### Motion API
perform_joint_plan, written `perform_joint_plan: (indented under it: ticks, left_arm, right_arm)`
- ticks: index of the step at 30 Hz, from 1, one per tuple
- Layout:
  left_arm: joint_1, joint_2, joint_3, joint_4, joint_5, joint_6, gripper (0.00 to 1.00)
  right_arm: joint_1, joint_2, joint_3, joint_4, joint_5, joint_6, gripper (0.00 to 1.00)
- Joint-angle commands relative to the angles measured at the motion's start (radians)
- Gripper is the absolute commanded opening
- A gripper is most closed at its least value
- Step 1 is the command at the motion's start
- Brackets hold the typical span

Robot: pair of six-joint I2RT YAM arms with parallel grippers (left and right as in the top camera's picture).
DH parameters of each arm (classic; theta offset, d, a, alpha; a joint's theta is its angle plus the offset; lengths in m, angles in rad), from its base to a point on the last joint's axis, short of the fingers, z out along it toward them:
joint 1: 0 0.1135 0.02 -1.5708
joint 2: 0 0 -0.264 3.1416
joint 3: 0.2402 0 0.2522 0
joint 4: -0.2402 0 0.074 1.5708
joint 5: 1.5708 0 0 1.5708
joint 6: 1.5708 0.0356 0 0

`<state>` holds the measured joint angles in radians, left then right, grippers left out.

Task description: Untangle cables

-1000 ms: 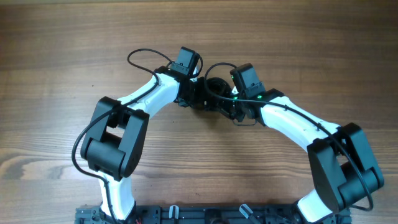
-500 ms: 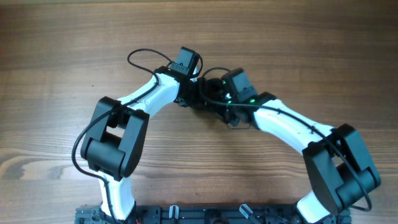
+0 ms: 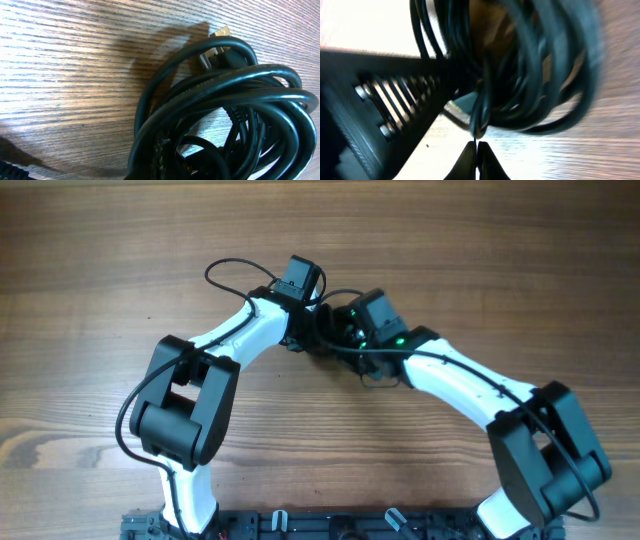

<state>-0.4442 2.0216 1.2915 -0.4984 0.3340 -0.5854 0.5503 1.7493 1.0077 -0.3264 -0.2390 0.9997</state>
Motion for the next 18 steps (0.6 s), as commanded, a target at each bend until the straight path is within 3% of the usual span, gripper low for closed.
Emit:
perform_joint_plan:
  ticks: [1,7,18]
  left_arm:
    - [-0.005,0.038,-0.005,-0.006,-0.021,0.001,0.04]
    - [-0.005,0.038,-0.005,-0.007,-0.021,0.001,0.04]
    - [-0.005,0.038,-0.005,-0.006,-0.021,0.001,0.04]
  right_arm:
    - [-0.028,-0.067,0.04,-0.041,-0.003,-0.074,0.05]
    - [-0.011,-0.034,0.017,-0.05,0.094,-0.082,0.05]
    - [-0.01,0.041,0.016,-0.005,0.063,-0.072,0.05]
